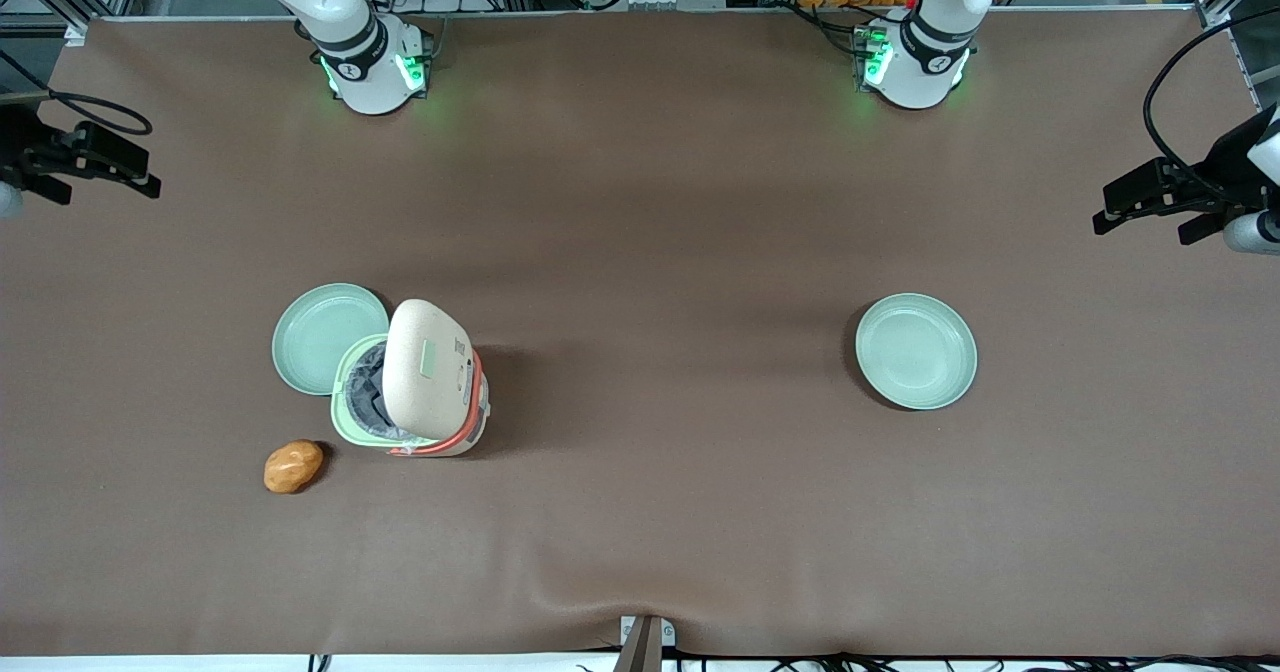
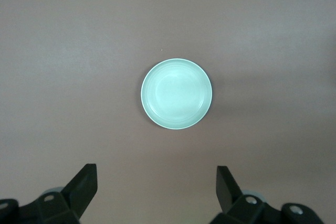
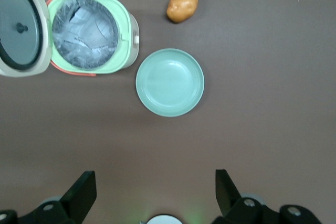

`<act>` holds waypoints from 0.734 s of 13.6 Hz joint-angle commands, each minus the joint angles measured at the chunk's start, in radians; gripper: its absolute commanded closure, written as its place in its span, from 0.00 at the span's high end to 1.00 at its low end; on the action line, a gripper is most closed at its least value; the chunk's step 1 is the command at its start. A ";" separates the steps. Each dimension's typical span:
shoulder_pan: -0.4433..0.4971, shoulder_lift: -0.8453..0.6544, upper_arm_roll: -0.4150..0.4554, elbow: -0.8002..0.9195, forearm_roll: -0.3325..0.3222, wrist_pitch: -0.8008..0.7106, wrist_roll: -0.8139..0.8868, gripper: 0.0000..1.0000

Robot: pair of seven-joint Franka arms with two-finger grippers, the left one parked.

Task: Press rice cooker button with right arm

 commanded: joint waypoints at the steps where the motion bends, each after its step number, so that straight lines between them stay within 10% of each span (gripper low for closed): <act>1: -0.041 -0.016 0.019 0.014 0.006 -0.024 -0.002 1.00; 10: -0.034 -0.016 0.016 0.036 -0.011 -0.023 0.114 1.00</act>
